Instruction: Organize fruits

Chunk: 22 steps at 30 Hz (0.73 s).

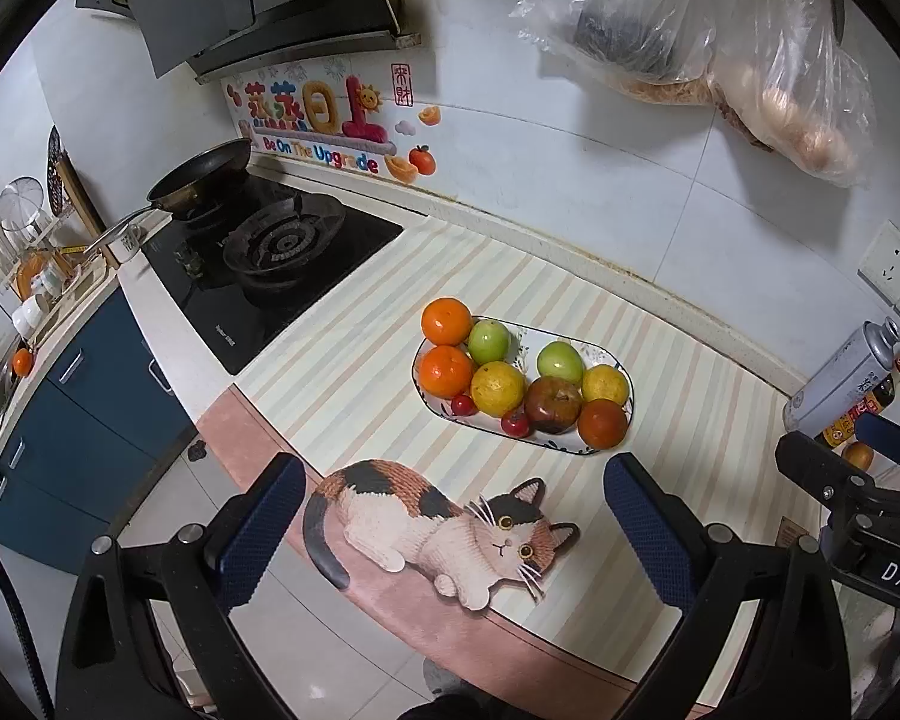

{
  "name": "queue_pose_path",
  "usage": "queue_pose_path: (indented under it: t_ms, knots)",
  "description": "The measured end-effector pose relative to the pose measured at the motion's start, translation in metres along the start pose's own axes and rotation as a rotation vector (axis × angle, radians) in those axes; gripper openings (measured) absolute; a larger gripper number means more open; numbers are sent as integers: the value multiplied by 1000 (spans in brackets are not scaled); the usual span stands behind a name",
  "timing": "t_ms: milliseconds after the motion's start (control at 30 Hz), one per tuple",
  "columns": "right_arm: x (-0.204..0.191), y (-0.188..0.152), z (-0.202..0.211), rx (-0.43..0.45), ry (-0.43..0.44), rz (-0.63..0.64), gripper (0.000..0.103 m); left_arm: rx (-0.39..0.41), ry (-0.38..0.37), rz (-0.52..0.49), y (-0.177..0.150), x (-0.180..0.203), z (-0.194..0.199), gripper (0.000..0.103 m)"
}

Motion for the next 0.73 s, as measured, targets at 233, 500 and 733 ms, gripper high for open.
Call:
queue_pose_path:
  t_ms: [233, 500, 733]
  knots:
    - [-4, -1, 2, 3, 3, 0, 99, 6, 2, 1, 1, -4, 4, 102]
    - [-4, -2, 3, 7, 2, 1, 99, 10, 3, 2, 1, -7, 7, 102]
    - [-6, -1, 6, 5, 0, 2, 99, 14, 0, 6, 3, -10, 8, 102]
Point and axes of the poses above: each gripper's, at about its wrist camera, not at the fingertips, and z roughly against the way its jaws point, x to its right, y to its top, the point moved 10 cm from there along -z, roughly the way its jaws point, and after that the axes turned 3 degrees about x, right-handed, at the moved point
